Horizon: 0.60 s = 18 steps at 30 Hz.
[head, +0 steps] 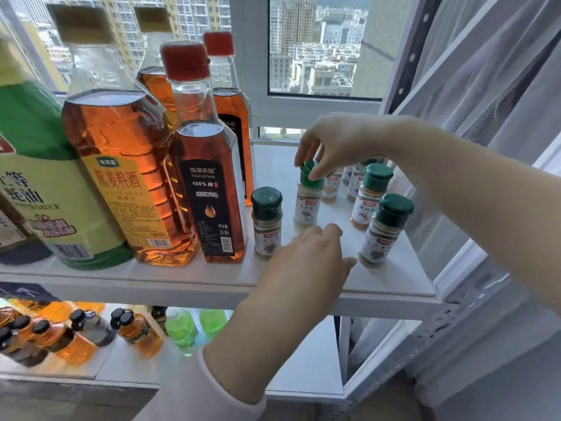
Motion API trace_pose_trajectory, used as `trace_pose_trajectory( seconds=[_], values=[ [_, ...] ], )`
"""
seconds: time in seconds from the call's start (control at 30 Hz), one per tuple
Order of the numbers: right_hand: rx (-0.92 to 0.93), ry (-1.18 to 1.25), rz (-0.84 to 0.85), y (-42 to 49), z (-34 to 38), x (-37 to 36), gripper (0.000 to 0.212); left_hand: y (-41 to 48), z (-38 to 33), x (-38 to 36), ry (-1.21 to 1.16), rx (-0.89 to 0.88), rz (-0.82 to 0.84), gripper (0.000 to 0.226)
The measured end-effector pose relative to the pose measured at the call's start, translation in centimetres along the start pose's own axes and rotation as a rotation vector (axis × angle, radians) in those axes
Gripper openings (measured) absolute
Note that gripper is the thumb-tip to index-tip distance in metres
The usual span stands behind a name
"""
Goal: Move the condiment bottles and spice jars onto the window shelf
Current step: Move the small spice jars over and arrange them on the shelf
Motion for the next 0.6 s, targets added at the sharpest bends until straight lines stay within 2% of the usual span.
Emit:
trace_pose_trajectory(
  seconds=[0.6],
  values=[
    [-0.099, -0.072, 0.035, -0.7, -2.5, 0.0, 0.031, 0.5, -0.4, -0.2, -0.034, -0.022, -0.002, 0.045]
  ],
)
Point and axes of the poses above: each hand's wrist, its own y-axis towards the middle knuckle, its own x-axis out of the back of the hand, z = x × y, the point moved 8 cm from there along y, towards the middle knuckle, and after that the axes turned 10 degrees about -x, right-handed, at the moved point
